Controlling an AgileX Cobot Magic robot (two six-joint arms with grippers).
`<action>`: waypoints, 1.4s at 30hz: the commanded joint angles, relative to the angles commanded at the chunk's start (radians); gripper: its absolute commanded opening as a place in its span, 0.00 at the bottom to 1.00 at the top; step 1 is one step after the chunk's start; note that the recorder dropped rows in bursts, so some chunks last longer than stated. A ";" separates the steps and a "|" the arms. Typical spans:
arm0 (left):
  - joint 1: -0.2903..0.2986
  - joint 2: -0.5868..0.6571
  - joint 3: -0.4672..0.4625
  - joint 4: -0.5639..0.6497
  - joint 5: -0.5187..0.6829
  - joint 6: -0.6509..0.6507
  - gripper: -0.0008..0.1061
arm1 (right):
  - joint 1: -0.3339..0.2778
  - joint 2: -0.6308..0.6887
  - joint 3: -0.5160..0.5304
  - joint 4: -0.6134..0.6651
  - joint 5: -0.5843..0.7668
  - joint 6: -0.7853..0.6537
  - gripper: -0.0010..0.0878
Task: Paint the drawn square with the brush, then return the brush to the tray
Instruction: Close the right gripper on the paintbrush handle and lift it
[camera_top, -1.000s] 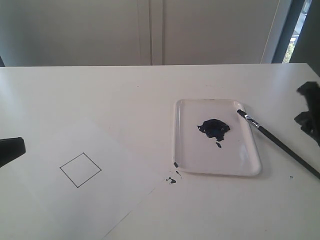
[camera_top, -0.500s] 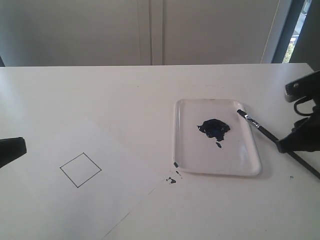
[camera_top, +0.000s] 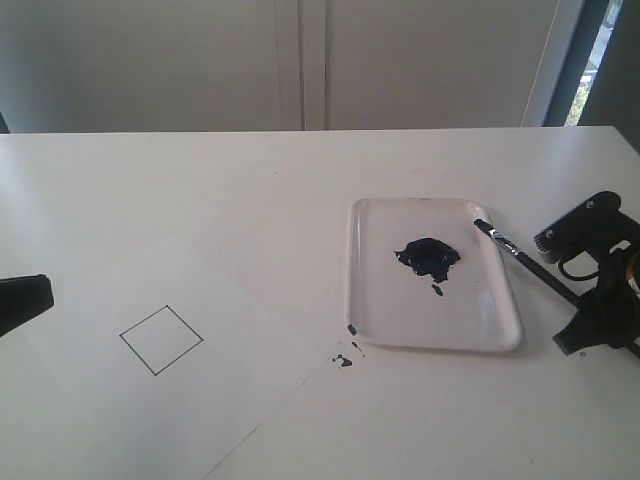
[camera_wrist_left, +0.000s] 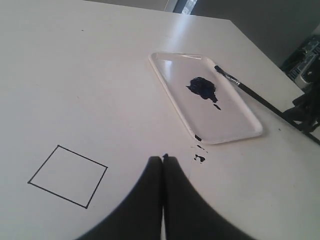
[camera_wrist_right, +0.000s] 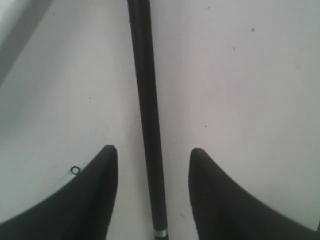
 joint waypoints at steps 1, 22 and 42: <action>0.000 0.000 0.000 0.000 0.002 0.006 0.01 | 0.000 0.001 0.000 -0.002 0.000 -0.005 0.43; 0.000 0.000 0.000 -0.008 0.002 0.013 0.01 | -0.070 -0.022 -0.056 0.500 0.112 -0.566 0.23; 0.000 0.000 0.000 -0.014 0.002 0.021 0.01 | -0.210 -0.219 0.100 1.097 -0.163 -1.065 0.01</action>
